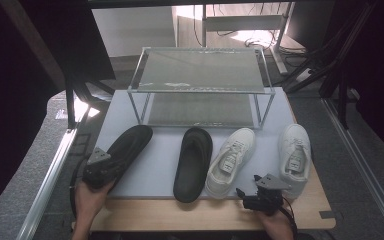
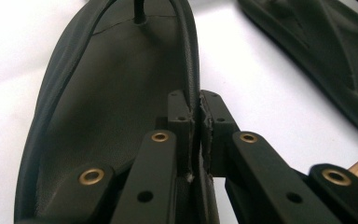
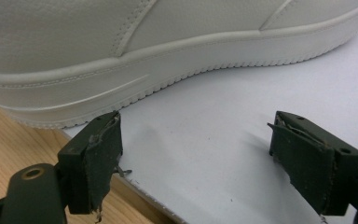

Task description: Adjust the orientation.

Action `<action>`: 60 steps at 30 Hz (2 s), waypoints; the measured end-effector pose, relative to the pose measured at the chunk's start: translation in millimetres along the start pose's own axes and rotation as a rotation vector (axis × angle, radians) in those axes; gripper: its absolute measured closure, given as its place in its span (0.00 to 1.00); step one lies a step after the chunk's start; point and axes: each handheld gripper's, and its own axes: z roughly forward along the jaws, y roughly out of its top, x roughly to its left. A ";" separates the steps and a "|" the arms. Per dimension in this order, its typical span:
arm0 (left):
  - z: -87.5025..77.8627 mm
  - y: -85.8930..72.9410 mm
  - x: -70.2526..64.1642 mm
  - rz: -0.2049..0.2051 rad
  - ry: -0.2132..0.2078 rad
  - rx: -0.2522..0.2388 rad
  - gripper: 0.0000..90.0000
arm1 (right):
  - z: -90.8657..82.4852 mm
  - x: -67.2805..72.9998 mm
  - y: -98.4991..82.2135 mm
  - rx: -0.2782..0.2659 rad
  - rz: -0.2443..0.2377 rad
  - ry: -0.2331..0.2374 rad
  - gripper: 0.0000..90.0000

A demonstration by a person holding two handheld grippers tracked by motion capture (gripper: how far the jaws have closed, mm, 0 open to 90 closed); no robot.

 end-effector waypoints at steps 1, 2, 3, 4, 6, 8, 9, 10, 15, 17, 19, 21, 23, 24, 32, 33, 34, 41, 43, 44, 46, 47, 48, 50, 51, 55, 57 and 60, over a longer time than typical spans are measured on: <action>1.5 1.4 -1.2 0.002 -0.003 -0.001 0.93 | 0.0 0.0 0.0 0.000 0.000 0.000 0.19; 3.0 2.8 -2.4 0.003 -0.006 -0.002 0.93 | 0.0 0.0 0.0 0.000 0.000 0.000 0.19; 4.5 4.1 -3.5 0.006 -0.008 -0.003 0.93 | 0.0 0.0 0.0 0.000 0.000 0.000 0.19; 6.0 5.5 -4.6 0.008 -0.010 -0.004 0.93 | 0.0 0.0 0.0 0.000 0.000 0.000 0.19; 9.1 8.1 -6.4 0.011 -0.014 -0.005 0.93 | 0.0 0.0 0.0 0.000 0.000 0.000 0.19; 11.9 10.4 -7.8 0.012 -0.017 -0.006 0.93 | 0.0 0.0 0.0 0.000 0.000 0.000 0.19; 14.1 12.1 -8.5 0.012 -0.020 -0.009 0.93 | 0.0 0.0 0.0 0.000 0.000 0.000 0.19; 15.9 13.4 -9.1 0.009 -0.022 -0.011 0.93 | 0.0 0.0 0.0 0.000 0.000 0.000 0.19; 25.2 20.8 -11.7 0.006 -0.027 -0.015 0.93 | 0.0 0.0 0.0 0.000 0.000 0.000 0.19; 29.0 23.8 -12.7 0.004 -0.025 -0.017 0.93 | 0.0 0.0 0.0 0.000 0.000 0.000 0.19; 33.0 26.7 -13.1 -0.001 -0.025 -0.020 0.93 | 0.0 0.0 0.0 0.000 0.000 0.000 0.19; 37.0 29.8 -13.4 -0.004 -0.021 -0.018 0.93 | 0.0 0.0 0.0 0.000 0.000 0.001 0.19; 41.1 32.6 -13.8 -0.009 -0.020 -0.020 0.93 | 0.0 0.0 0.0 0.000 0.000 0.001 0.19; 43.2 34.0 -14.1 -0.010 -0.020 -0.022 0.93 | 0.0 0.0 0.0 0.000 0.000 0.001 0.19; 58.6 47.1 -16.1 -0.026 -0.009 -0.041 0.93 | 0.0 -0.1 0.0 0.000 0.000 0.001 0.19; 60.7 49.0 -16.2 -0.026 -0.007 -0.043 0.93 | 0.0 -0.1 0.0 0.000 0.000 0.001 0.19; 62.8 51.0 -16.5 -0.027 -0.004 -0.045 0.93 | 0.0 -0.1 0.0 0.000 0.000 0.001 0.19; 78.4 63.5 -18.7 -0.038 0.018 -0.054 0.93 | 0.0 -0.1 0.0 0.000 0.000 0.002 0.19; 83.2 66.5 -19.1 -0.047 0.025 -0.056 0.93 | 0.0 -0.1 0.0 0.000 0.000 0.002 0.19; 85.6 67.9 -19.2 -0.052 0.026 -0.057 0.93 | 0.0 -0.1 0.0 0.000 0.000 0.002 0.19; 90.7 71.0 -19.4 -0.057 0.032 -0.057 0.93 | 0.0 -0.1 0.0 0.000 0.000 0.003 0.19; 92.3 72.1 -19.3 -0.057 0.033 -0.055 0.93 | 0.0 -0.1 0.0 0.000 0.000 0.003 0.19; 94.4 73.6 -19.4 -0.063 0.034 -0.057 0.93 | 0.0 -0.1 0.0 0.000 0.000 0.003 0.19; 98.5 76.5 -19.3 -0.072 0.039 -0.061 0.93 | 0.0 -0.1 0.0 0.000 0.000 0.003 0.19; 100.6 78.1 -19.3 -0.074 0.043 -0.062 0.93 | 0.0 -0.1 0.0 0.000 0.000 0.003 0.19; 109.5 83.7 -18.8 -0.084 0.068 -0.068 0.93 | 0.0 -0.1 0.0 0.001 0.000 0.004 0.18; 114.1 85.6 -17.8 -0.097 0.077 -0.075 0.93 | 0.0 -0.1 0.0 0.001 0.000 0.004 0.18; 120.5 87.9 -16.4 -0.111 0.098 -0.084 0.93 | 0.0 -0.1 0.0 0.001 0.000 0.004 0.18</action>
